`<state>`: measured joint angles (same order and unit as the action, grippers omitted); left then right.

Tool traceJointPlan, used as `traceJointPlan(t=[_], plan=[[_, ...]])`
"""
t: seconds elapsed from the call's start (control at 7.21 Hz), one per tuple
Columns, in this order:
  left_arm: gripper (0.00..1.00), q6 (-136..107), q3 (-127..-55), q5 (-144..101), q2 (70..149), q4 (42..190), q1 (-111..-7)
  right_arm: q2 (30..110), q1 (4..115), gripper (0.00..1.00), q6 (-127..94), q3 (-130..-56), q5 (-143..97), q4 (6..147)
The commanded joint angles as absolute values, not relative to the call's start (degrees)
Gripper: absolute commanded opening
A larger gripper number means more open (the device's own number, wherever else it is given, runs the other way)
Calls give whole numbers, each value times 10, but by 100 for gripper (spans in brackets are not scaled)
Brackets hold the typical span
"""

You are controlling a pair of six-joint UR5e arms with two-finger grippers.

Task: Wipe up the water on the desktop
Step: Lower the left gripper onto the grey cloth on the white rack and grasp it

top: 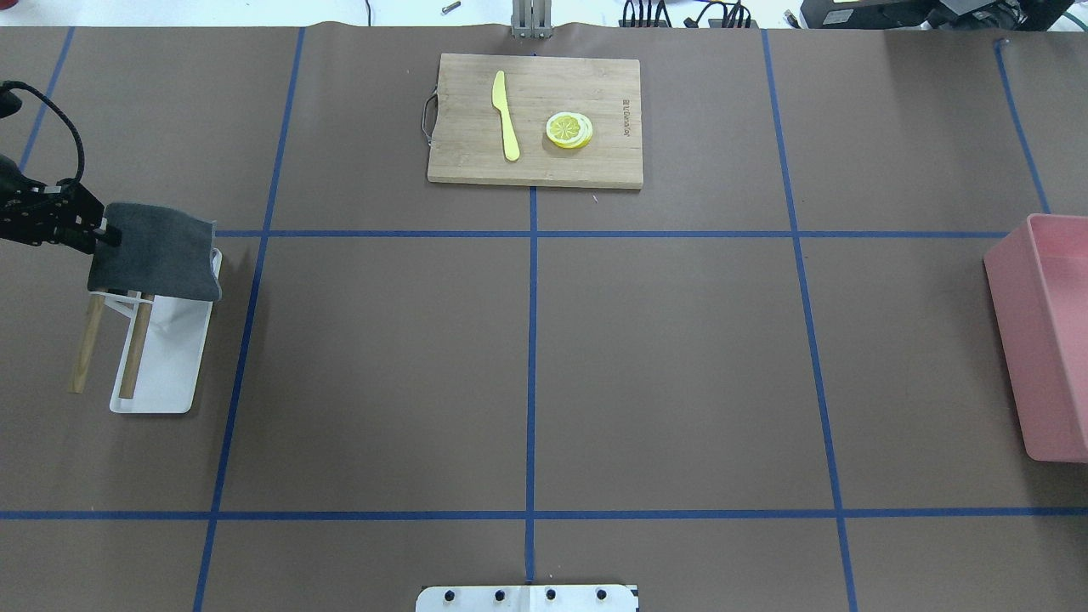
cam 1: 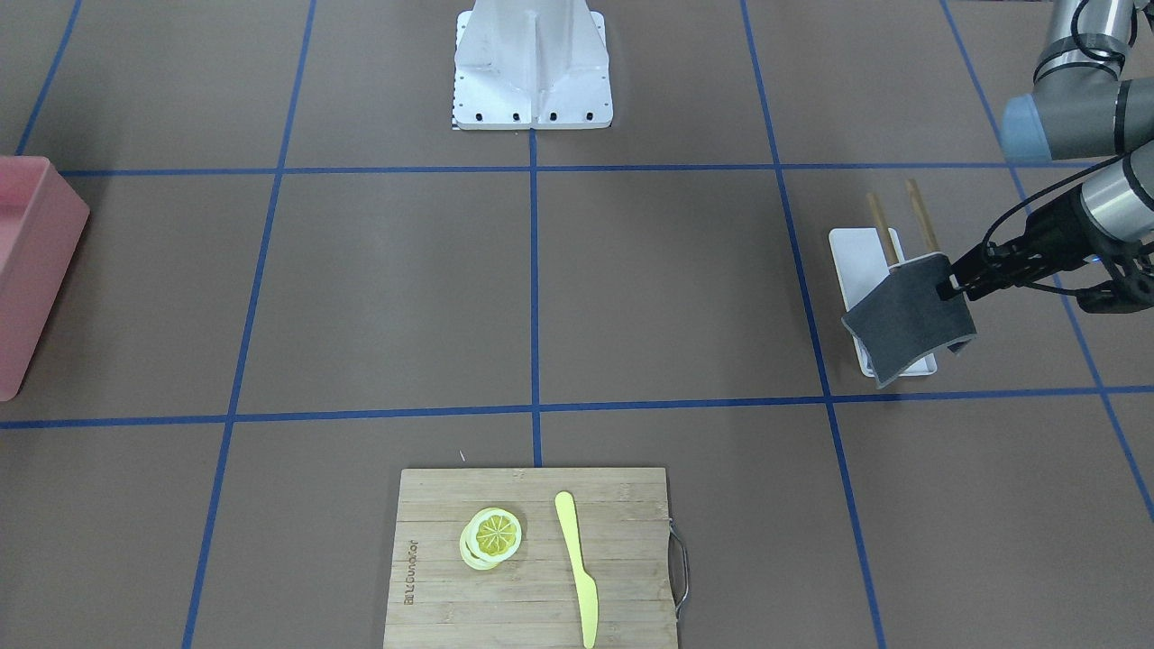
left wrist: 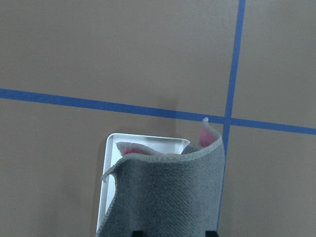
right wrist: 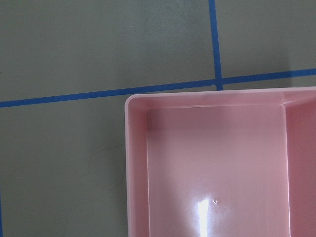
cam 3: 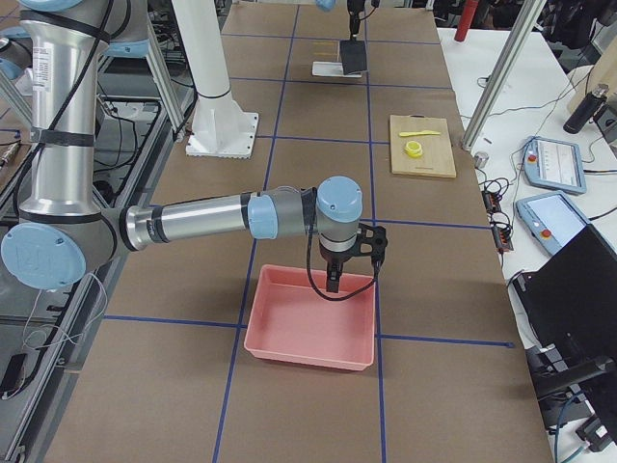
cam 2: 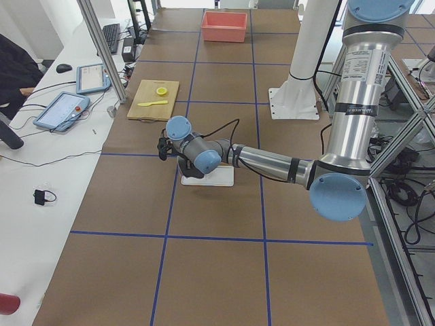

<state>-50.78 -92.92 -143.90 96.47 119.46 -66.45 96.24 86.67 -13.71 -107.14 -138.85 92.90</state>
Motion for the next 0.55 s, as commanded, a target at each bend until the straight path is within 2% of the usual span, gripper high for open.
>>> traceJointPlan(t=[0.0,0.28,0.42], plan=[[45,-507,-925,-1438,967,1196,-664,962,867,100,-137,-1071,-1390,929],[45,-507,-922,-1438,968,1196,-664,962,866,100,-137,-1072,-1390,929],[36,-508,-922,-1439,968,1196,-664,962,866,100,-137,-1072,-1390,929]])
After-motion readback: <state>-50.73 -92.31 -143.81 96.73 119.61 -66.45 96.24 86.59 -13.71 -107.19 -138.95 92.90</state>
